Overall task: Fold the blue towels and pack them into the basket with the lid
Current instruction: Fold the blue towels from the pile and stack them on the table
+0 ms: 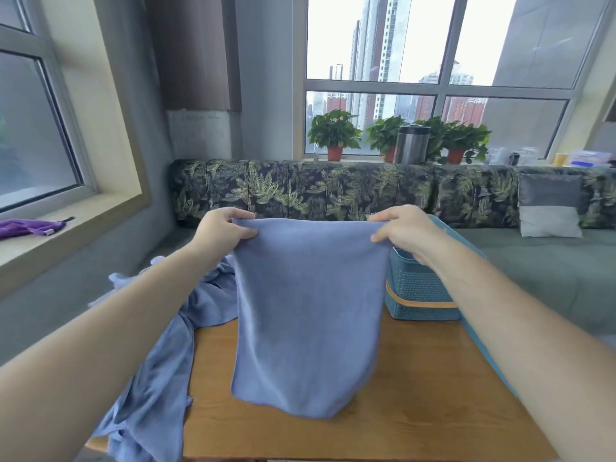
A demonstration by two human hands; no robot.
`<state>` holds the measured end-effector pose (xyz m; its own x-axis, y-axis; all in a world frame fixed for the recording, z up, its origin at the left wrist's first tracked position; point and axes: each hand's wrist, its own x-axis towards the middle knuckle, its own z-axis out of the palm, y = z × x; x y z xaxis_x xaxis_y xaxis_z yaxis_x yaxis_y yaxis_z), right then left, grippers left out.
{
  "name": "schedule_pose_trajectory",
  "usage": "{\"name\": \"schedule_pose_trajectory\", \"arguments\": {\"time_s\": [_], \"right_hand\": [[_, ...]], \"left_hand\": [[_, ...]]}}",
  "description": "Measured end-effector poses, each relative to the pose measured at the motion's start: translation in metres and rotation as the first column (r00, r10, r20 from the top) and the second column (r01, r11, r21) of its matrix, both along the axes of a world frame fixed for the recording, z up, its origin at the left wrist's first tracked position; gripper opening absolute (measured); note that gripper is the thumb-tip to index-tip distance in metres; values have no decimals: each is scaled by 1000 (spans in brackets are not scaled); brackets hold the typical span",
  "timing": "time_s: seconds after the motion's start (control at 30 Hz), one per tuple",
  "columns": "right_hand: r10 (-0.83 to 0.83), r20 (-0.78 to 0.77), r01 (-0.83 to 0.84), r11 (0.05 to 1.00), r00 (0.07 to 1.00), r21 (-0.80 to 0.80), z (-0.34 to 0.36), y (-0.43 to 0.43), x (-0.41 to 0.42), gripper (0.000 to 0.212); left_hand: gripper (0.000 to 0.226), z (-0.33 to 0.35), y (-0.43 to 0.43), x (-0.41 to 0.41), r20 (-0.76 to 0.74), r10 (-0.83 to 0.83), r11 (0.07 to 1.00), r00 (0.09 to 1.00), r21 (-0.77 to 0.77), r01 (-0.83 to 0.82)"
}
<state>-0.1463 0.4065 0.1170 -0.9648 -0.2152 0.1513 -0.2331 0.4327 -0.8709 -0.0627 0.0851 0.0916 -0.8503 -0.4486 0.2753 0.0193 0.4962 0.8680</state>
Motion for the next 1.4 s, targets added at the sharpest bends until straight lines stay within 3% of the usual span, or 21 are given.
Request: {"name": "schedule_pose_trajectory", "arguments": {"time_s": [0.17,0.23,0.33,0.5,0.67,0.9,1.23,1.4], "right_hand": [[-117,-196,164,956,974,243,5,-19,-46,16],[-177,-291,251,938,940,240,12,-19,-60,18],[-125,-385,215,956,914,199,18,-13,-59,21],[-103,-309,125,991,945,52,-25,1,-22,12],[-95,-139,100,994,986,36,-134,18,13,15],[-132,9,131,991,991,33,-256,44,56,8],[-120,-62,122,992,991,40,-285,51,64,18],[-105,-34,106,994,994,14,-286,52,64,15]], "left_hand": [[10,11,-11,-32,-65,58,969,996,-235,-72],[8,22,-15,-41,-153,43,957,987,-279,-85],[10,30,-19,-45,-243,57,950,968,-286,-128],[9,-13,-12,-12,-185,12,979,983,-200,-49],[15,-117,-8,29,-15,-67,990,998,-123,65],[15,-238,13,69,152,-20,999,988,47,13],[15,-255,14,75,104,-3,997,995,72,-5],[10,-256,14,75,78,-48,987,996,157,35]]}}
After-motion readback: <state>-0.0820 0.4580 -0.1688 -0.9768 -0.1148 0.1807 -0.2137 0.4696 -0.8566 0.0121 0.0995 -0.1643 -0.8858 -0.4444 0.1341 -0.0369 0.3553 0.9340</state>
